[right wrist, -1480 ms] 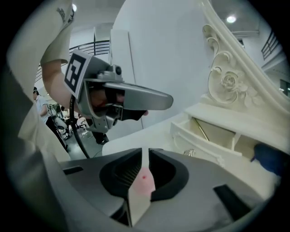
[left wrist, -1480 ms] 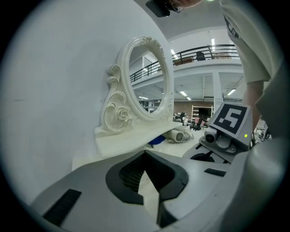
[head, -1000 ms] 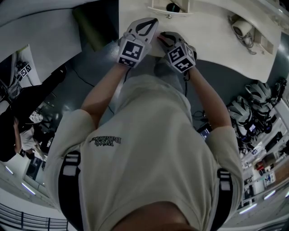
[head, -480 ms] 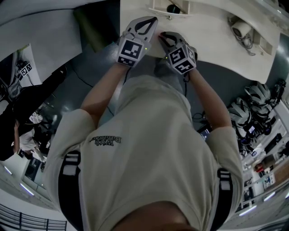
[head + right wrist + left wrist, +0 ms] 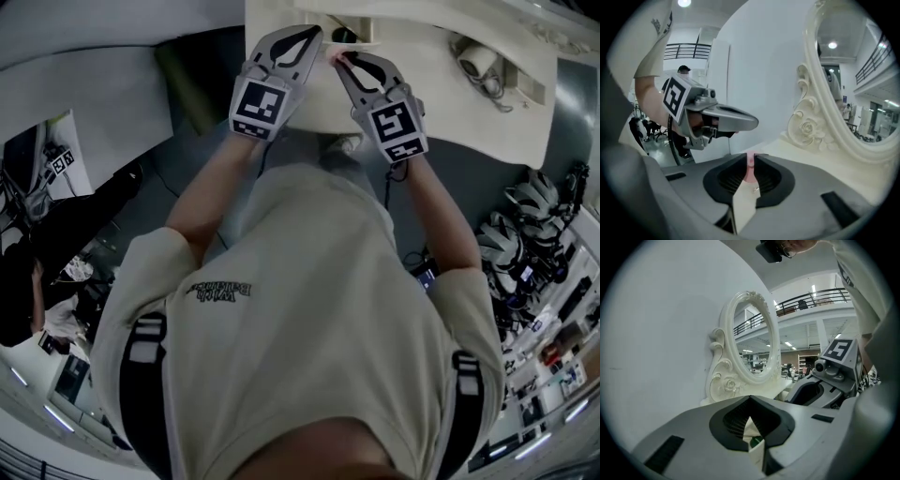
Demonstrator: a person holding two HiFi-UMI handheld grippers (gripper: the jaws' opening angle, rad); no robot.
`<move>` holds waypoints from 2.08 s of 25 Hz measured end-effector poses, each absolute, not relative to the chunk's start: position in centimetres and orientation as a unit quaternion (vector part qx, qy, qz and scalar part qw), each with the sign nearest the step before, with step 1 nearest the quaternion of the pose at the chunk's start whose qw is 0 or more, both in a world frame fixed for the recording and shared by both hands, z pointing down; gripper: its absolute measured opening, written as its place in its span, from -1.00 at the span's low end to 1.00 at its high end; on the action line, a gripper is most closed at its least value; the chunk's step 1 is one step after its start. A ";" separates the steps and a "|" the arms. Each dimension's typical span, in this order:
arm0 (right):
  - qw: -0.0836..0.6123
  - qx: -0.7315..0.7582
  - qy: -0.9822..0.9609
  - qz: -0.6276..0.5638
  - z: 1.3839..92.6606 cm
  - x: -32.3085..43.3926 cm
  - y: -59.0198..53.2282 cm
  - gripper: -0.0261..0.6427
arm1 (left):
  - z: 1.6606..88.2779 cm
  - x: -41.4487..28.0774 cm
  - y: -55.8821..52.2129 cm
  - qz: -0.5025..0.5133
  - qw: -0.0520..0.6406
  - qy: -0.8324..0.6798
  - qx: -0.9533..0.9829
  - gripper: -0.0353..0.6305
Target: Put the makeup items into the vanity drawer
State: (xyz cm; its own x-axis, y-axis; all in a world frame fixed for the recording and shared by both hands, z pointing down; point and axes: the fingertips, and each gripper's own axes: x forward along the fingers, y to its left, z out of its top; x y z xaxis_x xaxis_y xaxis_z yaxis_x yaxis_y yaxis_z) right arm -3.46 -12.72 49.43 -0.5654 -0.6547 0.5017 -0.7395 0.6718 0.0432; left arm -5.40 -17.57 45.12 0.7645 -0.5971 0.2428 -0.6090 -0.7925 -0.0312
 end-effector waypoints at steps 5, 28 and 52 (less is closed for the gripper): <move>0.187 0.448 -0.872 0.061 42.2 -1.5 -14.0 -0.77 | 40.3 -4.6 -18.4 0.096 -0.002 -0.323 0.941 -0.85; -0.006 0.572 -0.820 -0.018 21.8 5.9 -5.4 -0.77 | 22.0 -1.8 -11.6 -0.012 -0.089 -0.280 0.956 -0.85; -0.001 0.550 -0.835 0.001 23.0 4.9 -4.3 -0.77 | 23.3 -3.2 -10.2 0.006 -0.072 -0.305 0.950 -0.85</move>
